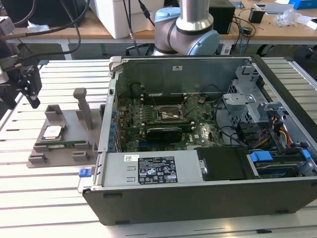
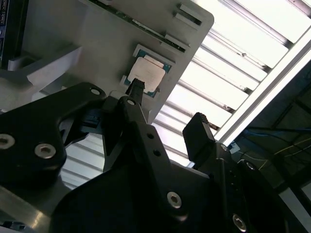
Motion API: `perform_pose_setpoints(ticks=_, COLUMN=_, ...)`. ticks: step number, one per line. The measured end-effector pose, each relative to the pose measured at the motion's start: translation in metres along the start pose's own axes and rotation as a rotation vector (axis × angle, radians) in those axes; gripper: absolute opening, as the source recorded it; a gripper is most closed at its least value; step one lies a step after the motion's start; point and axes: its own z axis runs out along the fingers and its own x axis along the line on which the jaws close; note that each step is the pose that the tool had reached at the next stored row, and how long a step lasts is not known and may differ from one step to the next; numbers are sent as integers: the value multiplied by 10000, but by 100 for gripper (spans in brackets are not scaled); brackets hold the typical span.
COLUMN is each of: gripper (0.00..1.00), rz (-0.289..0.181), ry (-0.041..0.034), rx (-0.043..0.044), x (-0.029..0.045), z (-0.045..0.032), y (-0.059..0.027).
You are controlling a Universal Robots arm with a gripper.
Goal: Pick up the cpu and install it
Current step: 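Pick up the cpu and move it towards the insertion slot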
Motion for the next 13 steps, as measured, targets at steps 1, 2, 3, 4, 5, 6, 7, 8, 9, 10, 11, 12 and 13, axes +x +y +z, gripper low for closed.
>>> perform_pose_setpoints(ticks=1, gripper=60, rz=0, ry=1, rx=0, x=0, z=13, y=0)
perform_pose_setpoints(ticks=2, gripper=60, rz=0, ry=0, rx=0, x=0, z=25, y=0)
perform_pose_setpoints(ticks=3, gripper=60, rz=0, ry=1, rx=1, x=0, z=43, y=0)
perform_pose_setpoints(ticks=4, gripper=60, rz=0, ry=1, rx=0, x=0, z=56, y=-1)
perform_pose_setpoints(ticks=5, gripper=60, rz=0, ry=2, rx=0, x=1, z=80, y=-1)
perform_pose_setpoints(ticks=6, gripper=60, rz=0, ry=2, rx=0, x=1, z=101, y=-1)
perform_pose_setpoints(ticks=7, gripper=60, rz=0, ry=2, rx=1, x=1, z=127, y=-1)
perform_pose_setpoints(ticks=8, gripper=60, rz=0, ry=2, rx=0, x=1, z=144, y=-1)
perform_pose_setpoints(ticks=9, gripper=60, rz=0, ry=2, rx=0, x=2, z=157, y=-1)
perform_pose_setpoints(ticks=10, gripper=60, rz=0, ry=3, rx=0, x=2, z=170, y=-2)
perform_pose_setpoints(ticks=11, gripper=60, rz=0, ry=3, rx=0, x=2, z=192, y=-2)
perform_pose_setpoints(ticks=12, gripper=60, rz=0, ry=3, rx=0, x=2, z=210, y=-2)
perform_pose_setpoints(ticks=13, gripper=60, rz=0, ry=3, rx=0, x=2, z=230, y=-2)
